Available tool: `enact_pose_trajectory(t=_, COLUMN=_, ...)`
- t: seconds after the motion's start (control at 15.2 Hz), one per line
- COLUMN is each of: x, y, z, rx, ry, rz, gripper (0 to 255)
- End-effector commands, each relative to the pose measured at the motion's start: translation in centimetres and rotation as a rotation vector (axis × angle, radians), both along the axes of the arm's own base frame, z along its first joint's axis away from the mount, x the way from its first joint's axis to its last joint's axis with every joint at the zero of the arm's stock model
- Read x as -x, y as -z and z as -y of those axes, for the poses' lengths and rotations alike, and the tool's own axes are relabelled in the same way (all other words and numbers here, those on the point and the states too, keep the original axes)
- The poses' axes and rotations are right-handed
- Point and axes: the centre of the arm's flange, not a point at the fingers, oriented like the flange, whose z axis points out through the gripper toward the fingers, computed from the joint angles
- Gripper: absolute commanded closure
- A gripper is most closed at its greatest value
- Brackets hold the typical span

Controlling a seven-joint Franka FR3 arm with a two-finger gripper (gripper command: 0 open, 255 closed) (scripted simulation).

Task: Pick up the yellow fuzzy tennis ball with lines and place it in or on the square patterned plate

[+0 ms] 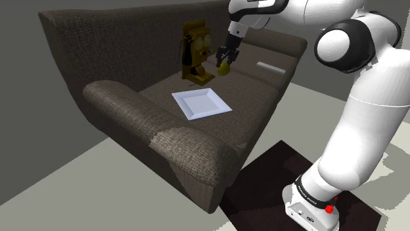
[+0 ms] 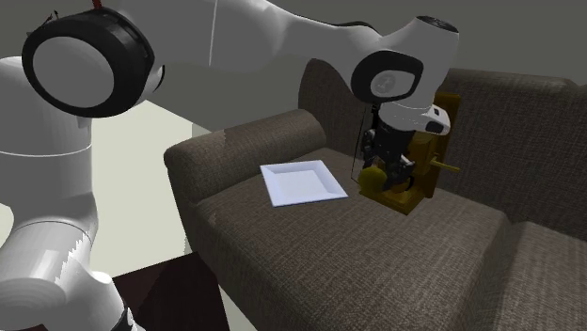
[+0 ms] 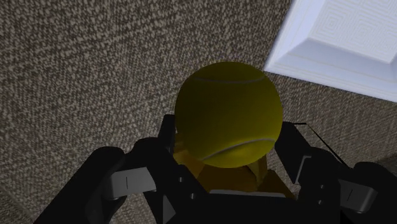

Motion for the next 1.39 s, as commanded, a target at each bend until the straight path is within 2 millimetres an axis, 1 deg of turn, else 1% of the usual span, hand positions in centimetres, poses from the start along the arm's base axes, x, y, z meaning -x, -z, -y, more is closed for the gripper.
enact_pose_trajectory(t=0.0, x=-0.1, y=-1.2, z=0.0, rx=0.0, ry=0.0, rz=0.0, gripper=255)
enact_pose_trajectory(t=0.07, x=0.0, y=-1.3, z=0.0, rx=0.0, ry=0.0, rz=0.0, gripper=255)
enact_pose_trajectory(t=1.25, x=9.4, y=-2.0, z=-21.8, rx=0.0, ry=0.0, rz=0.0, gripper=255)
enact_pose_trajectory(t=1.32, x=10.1, y=-2.1, z=-23.3, rx=0.0, ry=0.0, rz=0.0, gripper=255)
